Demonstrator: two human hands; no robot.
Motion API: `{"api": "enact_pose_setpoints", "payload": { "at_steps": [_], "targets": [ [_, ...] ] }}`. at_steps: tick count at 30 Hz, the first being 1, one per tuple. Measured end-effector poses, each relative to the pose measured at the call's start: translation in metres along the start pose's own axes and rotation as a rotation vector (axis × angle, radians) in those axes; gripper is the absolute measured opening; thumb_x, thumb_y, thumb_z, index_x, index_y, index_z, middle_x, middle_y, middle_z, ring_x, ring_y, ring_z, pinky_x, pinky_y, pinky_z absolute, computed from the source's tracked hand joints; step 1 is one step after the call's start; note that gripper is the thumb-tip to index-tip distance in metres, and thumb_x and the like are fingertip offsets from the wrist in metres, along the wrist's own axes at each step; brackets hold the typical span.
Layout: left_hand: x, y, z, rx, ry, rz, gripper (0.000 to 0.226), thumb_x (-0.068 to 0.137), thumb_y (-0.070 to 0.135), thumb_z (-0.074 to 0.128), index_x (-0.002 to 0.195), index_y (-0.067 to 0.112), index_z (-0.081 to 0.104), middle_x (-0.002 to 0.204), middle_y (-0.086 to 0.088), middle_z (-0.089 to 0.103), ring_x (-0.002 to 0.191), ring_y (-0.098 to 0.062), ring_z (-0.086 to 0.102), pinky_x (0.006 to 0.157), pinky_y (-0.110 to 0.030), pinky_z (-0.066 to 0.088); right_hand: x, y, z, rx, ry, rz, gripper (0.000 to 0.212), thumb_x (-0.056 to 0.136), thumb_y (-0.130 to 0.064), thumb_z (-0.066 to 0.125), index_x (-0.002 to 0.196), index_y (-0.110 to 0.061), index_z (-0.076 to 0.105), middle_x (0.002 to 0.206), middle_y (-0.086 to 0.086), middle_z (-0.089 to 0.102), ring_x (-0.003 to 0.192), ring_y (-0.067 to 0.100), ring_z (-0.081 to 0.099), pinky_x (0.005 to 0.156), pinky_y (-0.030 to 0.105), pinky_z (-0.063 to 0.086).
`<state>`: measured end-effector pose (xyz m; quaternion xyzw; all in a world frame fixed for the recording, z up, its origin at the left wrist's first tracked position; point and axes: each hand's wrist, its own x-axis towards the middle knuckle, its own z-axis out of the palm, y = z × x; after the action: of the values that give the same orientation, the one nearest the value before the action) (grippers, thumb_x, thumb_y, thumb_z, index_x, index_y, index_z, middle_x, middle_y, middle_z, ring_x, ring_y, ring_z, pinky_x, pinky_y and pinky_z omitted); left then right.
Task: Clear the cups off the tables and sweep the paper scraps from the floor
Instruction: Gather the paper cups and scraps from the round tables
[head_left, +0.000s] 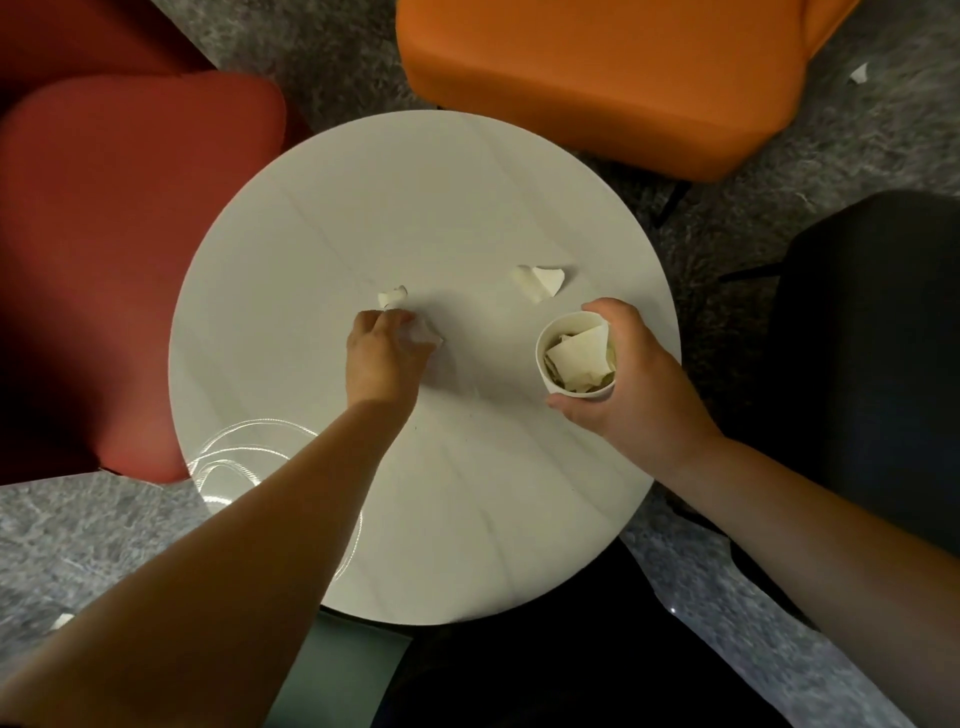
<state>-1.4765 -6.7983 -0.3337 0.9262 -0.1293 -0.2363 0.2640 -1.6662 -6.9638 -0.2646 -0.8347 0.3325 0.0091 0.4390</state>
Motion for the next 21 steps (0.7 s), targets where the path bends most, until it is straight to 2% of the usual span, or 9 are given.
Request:
{"api": "enact_pose_setpoints", "payload": {
  "at_steps": [3, 8, 10, 12, 15, 17, 19, 21],
  "targets": [
    [0.005, 0.001, 0.007, 0.055, 0.000, 0.036, 0.040, 0.082, 0.019, 0.074, 0.120, 0.014, 0.064, 0.123, -0.008, 0.049, 0.107, -0.027, 0.055, 0.096, -0.032, 0.047, 0.001, 0.000, 0.000, -0.001, 0.003, -0.007, 0.084, 0.064, -0.036, 0.087, 0.131, -0.030, 0.037, 0.119, -0.010, 0.048, 0.101, 0.004, 0.047, 0.079, 0.020, 0.041],
    [0.003, 0.002, 0.011, 0.068, -0.046, 0.042, 0.033, 0.083, 0.013, 0.070, 0.115, 0.017, 0.064, 0.121, -0.006, 0.050, 0.107, -0.027, 0.053, 0.095, -0.035, 0.047, 0.001, -0.002, 0.001, 0.007, 0.001, 0.000, 0.084, 0.064, -0.036, 0.087, 0.131, -0.033, 0.037, 0.119, -0.012, 0.046, 0.101, 0.003, 0.045, 0.080, 0.019, 0.041],
    [0.000, 0.003, 0.011, 0.040, -0.064, 0.028, 0.034, 0.084, 0.010, 0.068, 0.117, 0.017, 0.063, 0.121, -0.006, 0.049, 0.102, -0.024, 0.054, 0.089, -0.029, 0.046, 0.001, -0.003, 0.002, 0.009, 0.004, 0.000, 0.083, 0.064, -0.035, 0.087, 0.131, -0.034, 0.037, 0.118, -0.014, 0.045, 0.099, 0.000, 0.044, 0.078, 0.017, 0.040],
    [-0.003, 0.007, 0.010, -0.028, -0.046, 0.006, 0.032, 0.086, 0.008, 0.066, 0.116, 0.017, 0.063, 0.115, -0.004, 0.051, 0.095, -0.020, 0.055, 0.079, -0.016, 0.042, 0.001, -0.004, 0.002, 0.007, 0.002, -0.003, 0.083, 0.064, -0.035, 0.087, 0.131, -0.034, 0.037, 0.117, -0.015, 0.044, 0.098, -0.002, 0.043, 0.076, 0.014, 0.038],
    [-0.013, 0.028, 0.002, -0.184, -0.020, -0.006, 0.021, 0.088, 0.010, 0.067, 0.108, 0.017, 0.066, 0.094, 0.005, 0.061, 0.086, -0.011, 0.061, 0.068, 0.001, 0.039, 0.001, -0.004, 0.002, 0.009, -0.002, -0.008, 0.083, 0.064, -0.034, 0.087, 0.130, -0.035, 0.037, 0.116, -0.016, 0.044, 0.096, -0.004, 0.042, 0.072, 0.007, 0.036],
    [-0.025, 0.053, -0.007, -0.394, -0.027, -0.029, 0.016, 0.087, 0.010, 0.070, 0.100, 0.019, 0.067, 0.088, 0.004, 0.067, 0.084, -0.011, 0.066, 0.073, -0.005, 0.047, 0.001, -0.005, 0.002, 0.021, 0.000, -0.005, 0.082, 0.063, -0.034, 0.087, 0.128, -0.036, 0.037, 0.116, -0.016, 0.045, 0.096, -0.002, 0.044, 0.071, 0.006, 0.036],
    [-0.042, 0.081, -0.016, -0.651, -0.048, -0.026, 0.014, 0.085, 0.006, 0.072, 0.093, 0.018, 0.067, 0.084, 0.002, 0.070, 0.081, -0.016, 0.070, 0.077, -0.023, 0.056, 0.003, -0.006, 0.002, 0.041, -0.008, 0.005, 0.081, 0.063, -0.034, 0.087, 0.127, -0.035, 0.037, 0.117, -0.014, 0.047, 0.097, 0.002, 0.047, 0.072, 0.011, 0.039],
    [-0.060, 0.104, -0.023, -0.784, -0.092, 0.058, 0.013, 0.084, 0.004, 0.072, 0.088, 0.015, 0.068, 0.077, 0.006, 0.069, 0.077, -0.014, 0.069, 0.072, -0.029, 0.058, 0.003, -0.007, 0.002, 0.069, -0.014, 0.009, 0.079, 0.064, -0.035, 0.087, 0.124, -0.038, 0.037, 0.117, -0.016, 0.048, 0.093, 0.000, 0.051, 0.070, 0.010, 0.039]
  ]
}}
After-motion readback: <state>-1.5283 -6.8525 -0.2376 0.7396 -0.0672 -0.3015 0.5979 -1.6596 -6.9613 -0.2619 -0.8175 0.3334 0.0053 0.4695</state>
